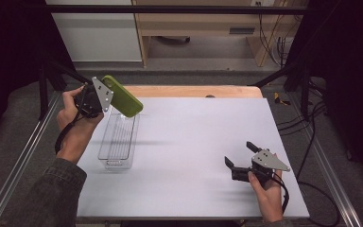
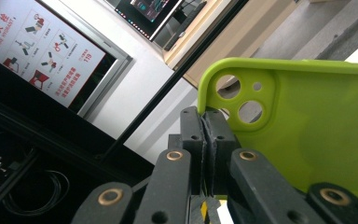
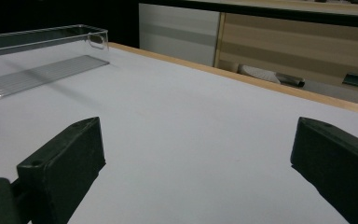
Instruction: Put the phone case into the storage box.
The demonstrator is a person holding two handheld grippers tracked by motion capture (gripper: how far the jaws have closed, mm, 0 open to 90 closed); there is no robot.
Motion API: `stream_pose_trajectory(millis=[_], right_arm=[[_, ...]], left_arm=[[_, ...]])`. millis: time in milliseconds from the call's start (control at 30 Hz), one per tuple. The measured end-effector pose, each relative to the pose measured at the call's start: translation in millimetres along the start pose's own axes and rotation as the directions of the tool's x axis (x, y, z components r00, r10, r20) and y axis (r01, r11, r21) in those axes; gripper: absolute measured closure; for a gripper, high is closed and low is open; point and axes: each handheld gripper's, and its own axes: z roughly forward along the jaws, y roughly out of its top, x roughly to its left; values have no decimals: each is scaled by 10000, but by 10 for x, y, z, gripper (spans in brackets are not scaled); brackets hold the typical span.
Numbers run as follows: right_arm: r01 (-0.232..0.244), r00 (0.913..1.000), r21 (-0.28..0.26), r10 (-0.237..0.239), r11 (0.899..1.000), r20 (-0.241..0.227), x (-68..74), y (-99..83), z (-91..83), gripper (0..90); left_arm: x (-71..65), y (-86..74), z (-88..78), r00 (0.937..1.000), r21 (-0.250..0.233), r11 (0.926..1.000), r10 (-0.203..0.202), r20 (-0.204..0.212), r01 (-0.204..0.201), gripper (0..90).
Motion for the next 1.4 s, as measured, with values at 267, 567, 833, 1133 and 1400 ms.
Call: stream_pose_trajectory(millis=[267, 567, 833, 1133, 1400], right_arm=[[23, 10000, -6, -23, 10000, 5, 3, 0, -1, 28], [29, 10000, 5, -29, 10000, 8, 3, -1, 1, 28], [41, 10000, 17, -41, 10000, 12, 4, -1, -1, 28], [41, 10000, 32, -42, 10000, 3, 9, -2, 1, 28], [81, 9999, 12, -81, 10000, 75, 16, -3, 3, 28]], left_arm=[[-4, -59, 15, 9985, 165, 9987, 492, -237, -488, 875], [-22, -91, 29, 9957, 231, 9963, 842, -393, -833, 875], [-63, -101, 34, 9899, 324, 9910, 1316, -519, -1301, 875], [-118, -123, 63, 9814, 363, 9832, 1809, -642, -1789, 876], [-138, -148, 77, 9754, 314, 9777, 2095, -682, -2077, 876]])
